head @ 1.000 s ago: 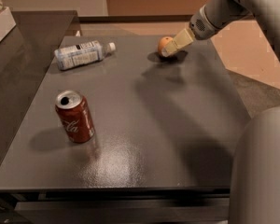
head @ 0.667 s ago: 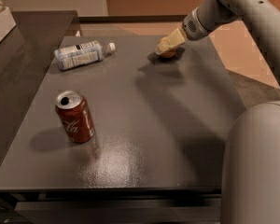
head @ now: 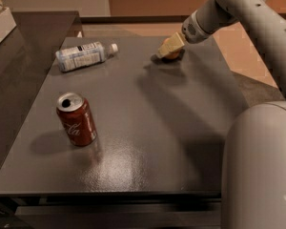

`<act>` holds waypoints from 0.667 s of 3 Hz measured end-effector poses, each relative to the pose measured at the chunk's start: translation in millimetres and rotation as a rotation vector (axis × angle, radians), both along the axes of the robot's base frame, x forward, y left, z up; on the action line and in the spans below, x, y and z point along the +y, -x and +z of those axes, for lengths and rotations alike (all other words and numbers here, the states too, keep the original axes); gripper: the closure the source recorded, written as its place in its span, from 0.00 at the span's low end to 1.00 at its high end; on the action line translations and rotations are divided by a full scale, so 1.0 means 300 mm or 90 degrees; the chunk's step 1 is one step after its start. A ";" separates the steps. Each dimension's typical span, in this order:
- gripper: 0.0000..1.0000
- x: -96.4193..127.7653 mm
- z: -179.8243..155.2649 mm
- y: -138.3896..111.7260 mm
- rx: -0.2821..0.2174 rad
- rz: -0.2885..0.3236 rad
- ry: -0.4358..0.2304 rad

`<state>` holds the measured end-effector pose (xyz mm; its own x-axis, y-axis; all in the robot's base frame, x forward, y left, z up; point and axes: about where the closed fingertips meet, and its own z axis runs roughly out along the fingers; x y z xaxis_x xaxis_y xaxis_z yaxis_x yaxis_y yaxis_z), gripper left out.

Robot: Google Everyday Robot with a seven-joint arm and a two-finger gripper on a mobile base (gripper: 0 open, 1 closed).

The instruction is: Pick orange

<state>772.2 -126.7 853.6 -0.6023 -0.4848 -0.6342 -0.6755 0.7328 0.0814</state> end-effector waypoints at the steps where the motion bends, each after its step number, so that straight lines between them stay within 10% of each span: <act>1: 0.41 -0.001 0.004 0.011 0.001 0.001 0.001; 2: 0.64 -0.002 0.027 0.026 -0.005 0.005 0.002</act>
Offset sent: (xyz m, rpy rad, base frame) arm -0.0160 -0.0066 0.0237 -0.0034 -0.0317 0.0086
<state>764.3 -127.4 861.7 -0.5928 -0.4915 -0.6380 -0.6824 0.7273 0.0737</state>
